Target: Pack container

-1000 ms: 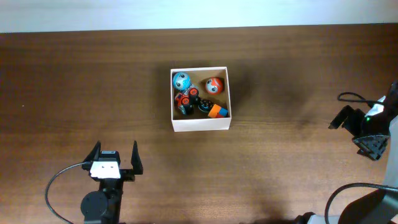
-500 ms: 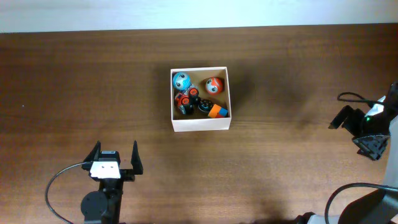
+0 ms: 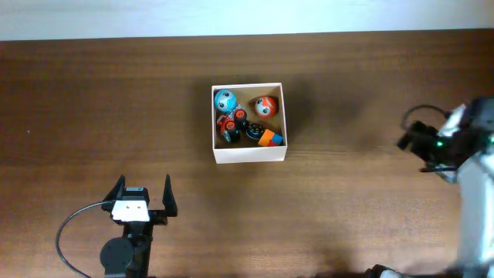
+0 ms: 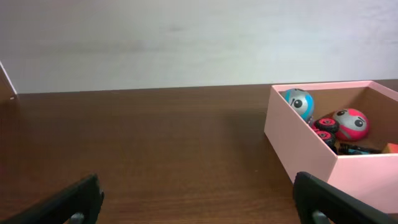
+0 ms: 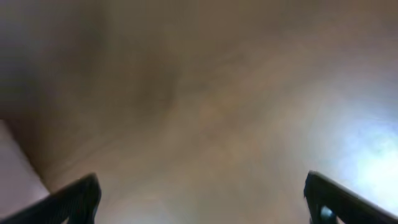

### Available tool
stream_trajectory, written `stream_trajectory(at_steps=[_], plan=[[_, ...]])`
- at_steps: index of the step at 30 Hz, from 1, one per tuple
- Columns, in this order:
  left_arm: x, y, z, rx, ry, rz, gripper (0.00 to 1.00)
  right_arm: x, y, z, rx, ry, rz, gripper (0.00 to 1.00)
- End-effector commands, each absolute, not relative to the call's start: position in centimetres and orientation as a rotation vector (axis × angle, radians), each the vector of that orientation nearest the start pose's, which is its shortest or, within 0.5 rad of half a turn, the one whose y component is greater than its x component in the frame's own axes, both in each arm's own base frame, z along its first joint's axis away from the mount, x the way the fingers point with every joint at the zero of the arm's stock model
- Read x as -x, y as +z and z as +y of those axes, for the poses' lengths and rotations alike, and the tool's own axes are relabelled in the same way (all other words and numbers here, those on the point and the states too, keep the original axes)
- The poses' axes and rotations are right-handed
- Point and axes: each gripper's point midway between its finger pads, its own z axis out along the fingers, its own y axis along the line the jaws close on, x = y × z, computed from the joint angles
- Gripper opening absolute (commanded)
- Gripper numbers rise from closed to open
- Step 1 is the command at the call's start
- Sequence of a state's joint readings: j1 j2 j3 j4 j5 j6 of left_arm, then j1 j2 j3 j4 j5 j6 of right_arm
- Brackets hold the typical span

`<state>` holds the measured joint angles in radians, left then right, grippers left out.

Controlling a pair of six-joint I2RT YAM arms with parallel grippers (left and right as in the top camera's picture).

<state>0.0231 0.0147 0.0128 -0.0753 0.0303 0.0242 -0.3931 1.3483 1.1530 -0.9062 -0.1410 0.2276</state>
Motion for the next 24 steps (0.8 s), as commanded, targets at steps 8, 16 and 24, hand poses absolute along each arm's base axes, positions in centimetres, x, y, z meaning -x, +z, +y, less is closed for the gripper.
stream_trajectory(at_steps=[8, 16, 24], plan=[[-24.6, 15.7, 0.3, -0.025, 0.034, 1.648, 0.99, -29.9, 25.6, 1.2, -0.187, 0.253, 2.102, 0.99], [-24.6, 15.7, 0.3, -0.025, 0.034, 1.648, 0.99, -25.0, 24.5, 1.5, -0.091, 0.217, 1.910, 0.99], [-24.6, 15.7, 0.3, -0.025, 0.034, 1.648, 0.99, -23.1, 22.5, 1.7, -0.038, 0.198, 1.723, 0.99]])
